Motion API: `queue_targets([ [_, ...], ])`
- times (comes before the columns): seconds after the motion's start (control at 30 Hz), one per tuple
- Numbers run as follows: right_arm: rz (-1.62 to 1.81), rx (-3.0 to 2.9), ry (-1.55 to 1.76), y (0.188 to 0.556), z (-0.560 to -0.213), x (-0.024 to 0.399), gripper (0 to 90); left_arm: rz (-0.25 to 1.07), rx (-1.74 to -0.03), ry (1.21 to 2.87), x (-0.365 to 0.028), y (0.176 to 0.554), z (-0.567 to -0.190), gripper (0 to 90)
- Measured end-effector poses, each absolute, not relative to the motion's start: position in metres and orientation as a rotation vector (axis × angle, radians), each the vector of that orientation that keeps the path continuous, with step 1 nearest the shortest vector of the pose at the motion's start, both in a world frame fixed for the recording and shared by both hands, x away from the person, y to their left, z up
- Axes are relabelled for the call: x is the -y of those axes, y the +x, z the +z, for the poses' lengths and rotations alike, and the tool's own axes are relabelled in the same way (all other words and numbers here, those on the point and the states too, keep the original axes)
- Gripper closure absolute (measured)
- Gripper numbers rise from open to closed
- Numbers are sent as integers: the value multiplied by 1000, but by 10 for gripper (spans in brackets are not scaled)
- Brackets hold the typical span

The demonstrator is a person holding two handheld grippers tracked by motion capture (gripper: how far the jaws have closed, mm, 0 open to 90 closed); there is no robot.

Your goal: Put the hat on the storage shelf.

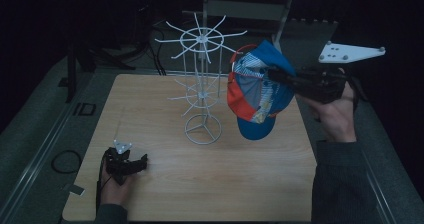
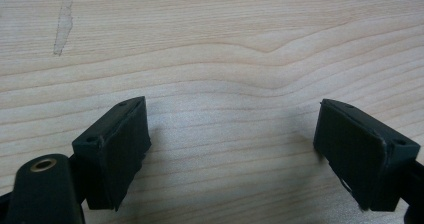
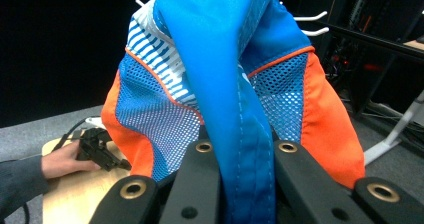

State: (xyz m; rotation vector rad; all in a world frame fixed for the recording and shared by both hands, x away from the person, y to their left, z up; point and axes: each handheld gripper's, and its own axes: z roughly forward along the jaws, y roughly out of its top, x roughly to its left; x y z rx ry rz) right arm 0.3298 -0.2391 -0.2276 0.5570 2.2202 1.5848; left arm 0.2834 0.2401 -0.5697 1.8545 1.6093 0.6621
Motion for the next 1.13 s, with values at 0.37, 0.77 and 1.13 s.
queue_targets([
  [0.37,1534,-2312,617,357,-253,217,868,660,-1609,1860,-240,283,-569,150],
  [0.77,1398,-2286,714,359,-269,222,347,658,-1611,1857,-240,283,-570,150],
  [1.13,1284,-2311,802,365,-294,222,212,658,-1610,1860,-240,283,-569,150],
])
